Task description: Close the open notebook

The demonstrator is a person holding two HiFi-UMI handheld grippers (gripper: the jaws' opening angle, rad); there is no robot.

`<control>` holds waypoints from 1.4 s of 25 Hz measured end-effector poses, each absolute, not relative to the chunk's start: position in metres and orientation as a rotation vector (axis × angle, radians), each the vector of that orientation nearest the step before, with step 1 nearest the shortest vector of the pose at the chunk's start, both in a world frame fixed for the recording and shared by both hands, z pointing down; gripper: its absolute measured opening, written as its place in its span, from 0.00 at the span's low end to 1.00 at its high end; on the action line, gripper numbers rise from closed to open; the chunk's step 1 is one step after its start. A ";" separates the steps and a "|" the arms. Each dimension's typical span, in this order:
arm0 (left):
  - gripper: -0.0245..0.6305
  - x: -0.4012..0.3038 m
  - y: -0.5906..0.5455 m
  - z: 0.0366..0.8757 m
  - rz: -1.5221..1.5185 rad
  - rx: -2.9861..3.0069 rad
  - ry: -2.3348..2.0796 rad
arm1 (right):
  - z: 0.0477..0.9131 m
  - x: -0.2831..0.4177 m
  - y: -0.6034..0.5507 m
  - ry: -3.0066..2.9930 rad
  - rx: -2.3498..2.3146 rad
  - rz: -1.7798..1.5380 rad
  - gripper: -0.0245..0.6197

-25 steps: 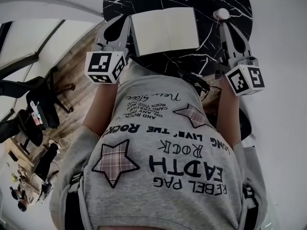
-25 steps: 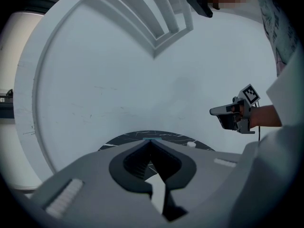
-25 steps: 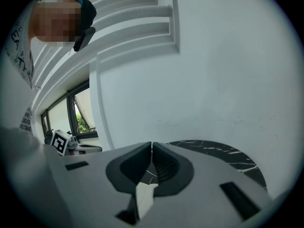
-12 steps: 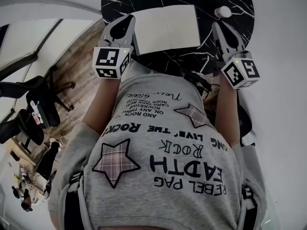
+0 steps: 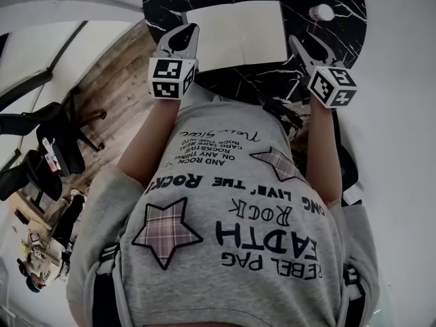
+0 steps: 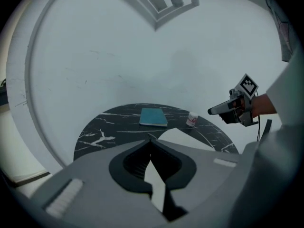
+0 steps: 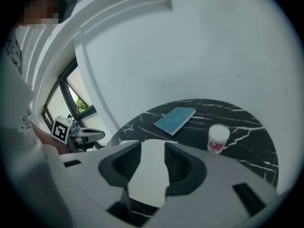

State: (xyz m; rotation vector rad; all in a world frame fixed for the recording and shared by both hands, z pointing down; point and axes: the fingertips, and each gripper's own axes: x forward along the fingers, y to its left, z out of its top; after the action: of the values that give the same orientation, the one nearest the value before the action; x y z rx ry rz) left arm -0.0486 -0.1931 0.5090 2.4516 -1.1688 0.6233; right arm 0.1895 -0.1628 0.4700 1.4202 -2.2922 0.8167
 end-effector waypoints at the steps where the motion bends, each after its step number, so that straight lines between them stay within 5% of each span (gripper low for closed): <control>1: 0.05 -0.047 -0.191 0.518 0.648 2.435 -1.162 | 0.478 0.189 -0.162 -2.278 1.406 0.840 0.24; 18: 0.05 -0.010 -0.159 0.590 0.858 2.418 -0.929 | 0.595 0.193 -0.145 -2.042 1.194 0.997 0.34; 35: 0.05 -0.011 -0.142 0.620 0.992 2.317 -0.833 | 0.609 0.184 -0.137 -2.019 1.174 1.101 0.36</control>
State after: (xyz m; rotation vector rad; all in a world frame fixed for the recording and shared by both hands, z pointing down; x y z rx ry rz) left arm -0.0108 -0.1417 0.6203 2.3173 -0.8331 0.9925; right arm 0.1844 -0.1367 0.6094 1.1736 -2.0190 1.1014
